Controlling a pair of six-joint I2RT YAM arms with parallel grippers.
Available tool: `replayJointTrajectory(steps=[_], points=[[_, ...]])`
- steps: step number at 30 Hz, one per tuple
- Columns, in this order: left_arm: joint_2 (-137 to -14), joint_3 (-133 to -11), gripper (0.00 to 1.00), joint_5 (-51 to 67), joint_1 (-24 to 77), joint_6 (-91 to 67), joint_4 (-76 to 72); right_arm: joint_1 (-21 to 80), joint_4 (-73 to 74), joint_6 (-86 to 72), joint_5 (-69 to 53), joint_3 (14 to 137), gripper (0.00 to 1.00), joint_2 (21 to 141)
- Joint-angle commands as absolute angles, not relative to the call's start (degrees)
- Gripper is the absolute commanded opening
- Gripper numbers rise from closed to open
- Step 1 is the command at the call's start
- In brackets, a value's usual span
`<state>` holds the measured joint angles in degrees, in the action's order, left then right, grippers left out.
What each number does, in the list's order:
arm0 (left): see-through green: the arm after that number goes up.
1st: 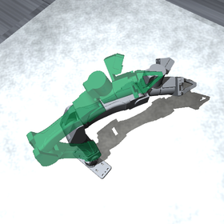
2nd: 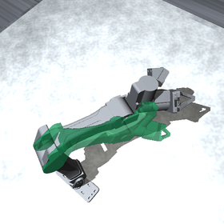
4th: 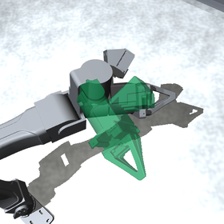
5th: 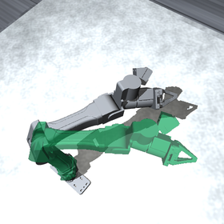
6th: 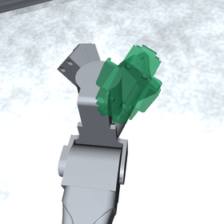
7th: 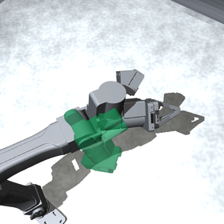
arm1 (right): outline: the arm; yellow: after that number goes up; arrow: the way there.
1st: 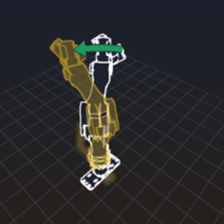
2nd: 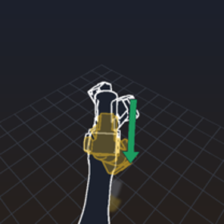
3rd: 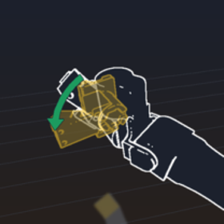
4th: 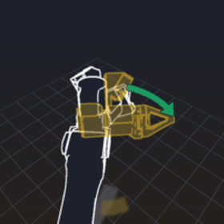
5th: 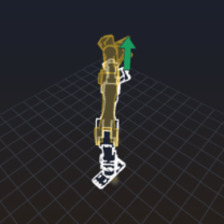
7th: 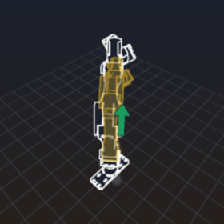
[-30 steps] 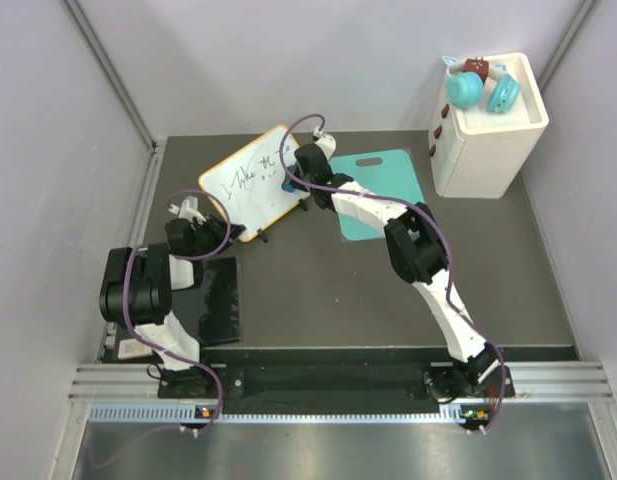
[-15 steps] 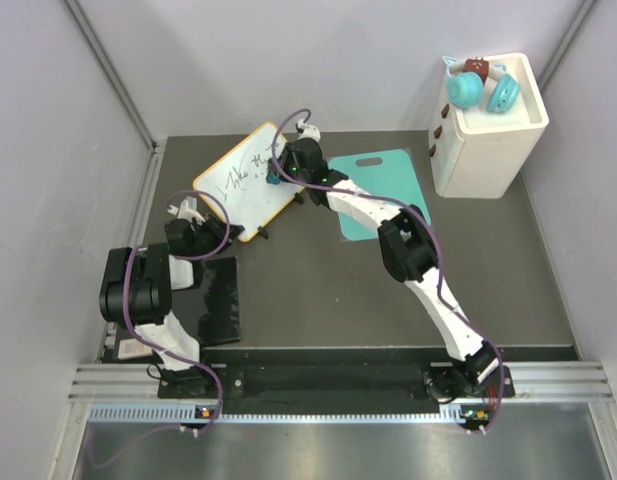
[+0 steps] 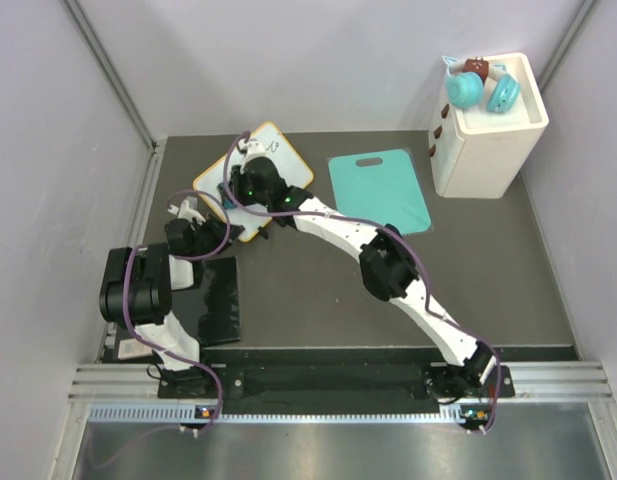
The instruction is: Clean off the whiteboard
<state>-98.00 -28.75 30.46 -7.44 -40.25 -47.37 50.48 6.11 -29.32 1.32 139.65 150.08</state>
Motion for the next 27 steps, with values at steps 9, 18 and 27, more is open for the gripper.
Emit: replayJointTrajectory(steps=[9, 18, 27], points=[[-96.24, -30.33, 0.00, 30.93, -1.06, -32.26, -35.60, 52.12, 7.04, -24.08, 1.32, 137.20, 0.00, 150.29], [-92.73, -25.67, 0.00, 34.28, -0.18, -33.31, -35.86, 48.79, 5.28, -27.50, 0.26, 137.20, 0.00, 151.17], [-87.02, -24.61, 0.00, 34.27, 3.77, -28.39, -28.92, 45.44, 5.97, -29.97, -0.88, 139.21, 0.00, 154.15]])
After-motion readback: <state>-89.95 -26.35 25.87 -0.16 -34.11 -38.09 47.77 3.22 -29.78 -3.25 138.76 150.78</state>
